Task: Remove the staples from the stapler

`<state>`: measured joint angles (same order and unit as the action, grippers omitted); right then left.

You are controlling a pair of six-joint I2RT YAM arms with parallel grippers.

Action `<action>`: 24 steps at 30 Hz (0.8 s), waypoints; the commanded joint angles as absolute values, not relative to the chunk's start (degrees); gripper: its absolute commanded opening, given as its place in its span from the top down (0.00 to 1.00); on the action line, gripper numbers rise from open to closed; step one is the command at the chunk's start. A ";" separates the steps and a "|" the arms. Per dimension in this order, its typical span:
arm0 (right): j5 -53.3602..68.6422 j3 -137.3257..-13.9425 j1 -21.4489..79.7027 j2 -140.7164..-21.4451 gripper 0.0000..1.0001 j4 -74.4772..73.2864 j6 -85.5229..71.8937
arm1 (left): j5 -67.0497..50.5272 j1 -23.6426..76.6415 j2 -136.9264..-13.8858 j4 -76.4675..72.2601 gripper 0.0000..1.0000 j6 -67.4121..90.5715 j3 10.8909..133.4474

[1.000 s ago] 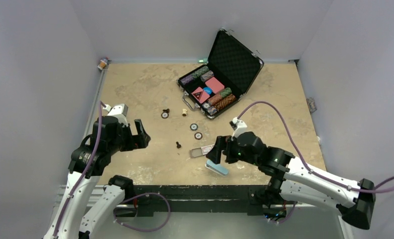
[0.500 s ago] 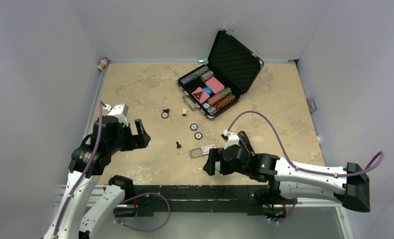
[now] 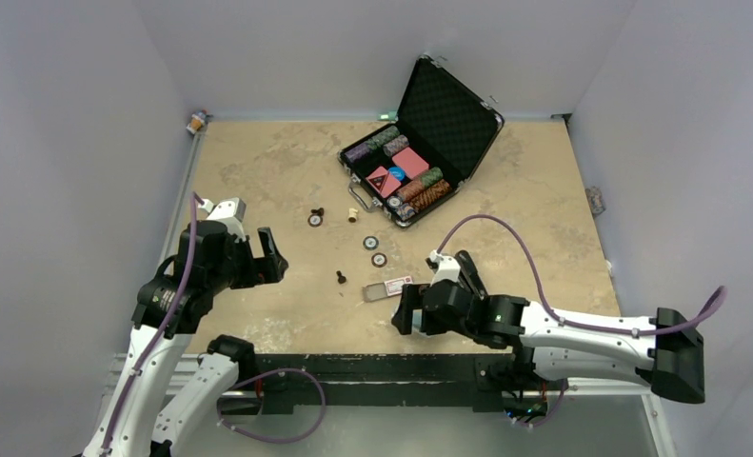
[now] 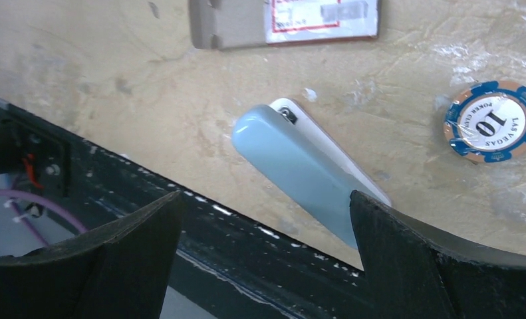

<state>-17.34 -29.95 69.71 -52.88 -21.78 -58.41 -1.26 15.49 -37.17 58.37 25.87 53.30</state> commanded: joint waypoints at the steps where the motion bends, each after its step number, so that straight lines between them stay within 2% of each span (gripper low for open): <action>1: -19.06 -29.33 69.96 -55.61 0.01 -19.76 -59.39 | -1.58 15.03 -37.17 57.33 0.00 24.70 55.04; 20: -16.25 -30.49 69.96 -62.41 0.01 -17.20 -57.83 | -1.67 15.03 -37.00 57.34 0.00 24.68 55.04; 24: -16.48 -31.12 69.90 -63.58 0.04 -17.93 -57.99 | -1.72 15.03 -37.00 57.29 0.00 24.67 55.10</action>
<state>-16.43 -29.43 69.73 -63.09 -18.81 -58.06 -1.28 15.42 -37.17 58.37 25.87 53.30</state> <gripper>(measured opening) 0.971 0.997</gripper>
